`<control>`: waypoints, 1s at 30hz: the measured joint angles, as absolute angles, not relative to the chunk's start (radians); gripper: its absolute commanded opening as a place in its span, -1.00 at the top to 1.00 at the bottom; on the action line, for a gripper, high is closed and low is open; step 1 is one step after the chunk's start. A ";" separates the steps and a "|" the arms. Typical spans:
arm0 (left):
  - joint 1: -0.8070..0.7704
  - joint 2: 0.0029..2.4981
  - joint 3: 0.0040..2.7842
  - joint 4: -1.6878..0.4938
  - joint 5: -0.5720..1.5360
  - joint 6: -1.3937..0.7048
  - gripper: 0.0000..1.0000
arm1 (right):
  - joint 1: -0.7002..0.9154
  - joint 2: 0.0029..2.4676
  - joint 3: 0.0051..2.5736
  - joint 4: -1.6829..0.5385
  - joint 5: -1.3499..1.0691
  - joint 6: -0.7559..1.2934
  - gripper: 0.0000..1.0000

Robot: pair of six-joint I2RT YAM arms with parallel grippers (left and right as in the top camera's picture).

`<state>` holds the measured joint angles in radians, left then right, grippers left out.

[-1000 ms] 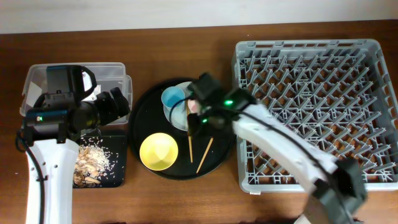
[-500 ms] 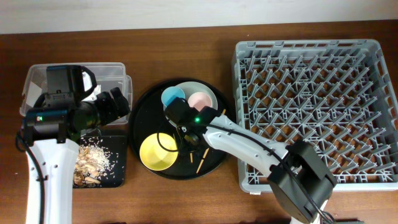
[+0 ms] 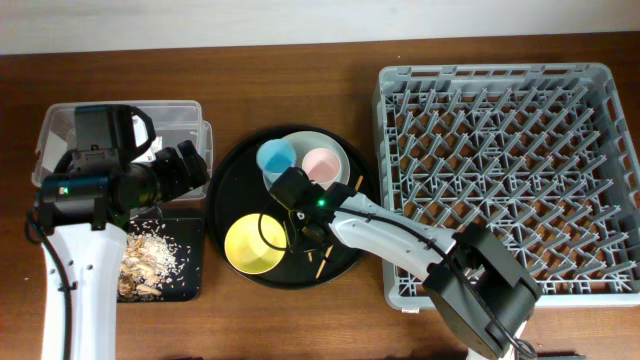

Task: Sort waste into correct bins and load items into the dishwasher rack
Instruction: 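Grasp a wooden chopstick on the round tray with the right gripper, then insert the chopstick upright into the dish rack and release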

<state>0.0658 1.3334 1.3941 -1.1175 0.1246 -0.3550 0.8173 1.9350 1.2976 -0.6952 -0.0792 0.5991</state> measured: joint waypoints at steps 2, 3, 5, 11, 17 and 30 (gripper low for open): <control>0.066 1.333 1.394 -1.118 0.125 -0.355 -0.98 | 0.817 1.930 1.298 -0.702 -0.079 0.602 0.83; 0.066 1.333 1.394 -1.118 0.125 -0.355 -0.98 | 0.817 1.922 1.298 -0.704 -0.079 0.602 0.83; 0.066 1.333 1.394 -1.118 0.125 -0.355 -0.98 | 0.817 1.868 1.298 -0.716 -0.075 0.602 0.83; 0.066 1.333 1.394 -1.118 0.125 -0.355 -0.98 | 0.722 1.576 1.305 -0.834 -0.001 0.573 0.92; 0.066 1.333 1.394 -1.118 0.125 -0.355 -0.98 | 0.305 1.464 1.317 -1.023 0.023 0.332 0.92; 0.066 1.333 1.394 -1.118 0.125 -0.355 -0.98 | 0.224 1.634 1.317 -0.933 -0.113 0.192 0.90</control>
<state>0.0658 1.3334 1.3941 -1.1179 0.1246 -0.3553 0.2237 1.6337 1.3170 -0.9333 -0.1131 0.1917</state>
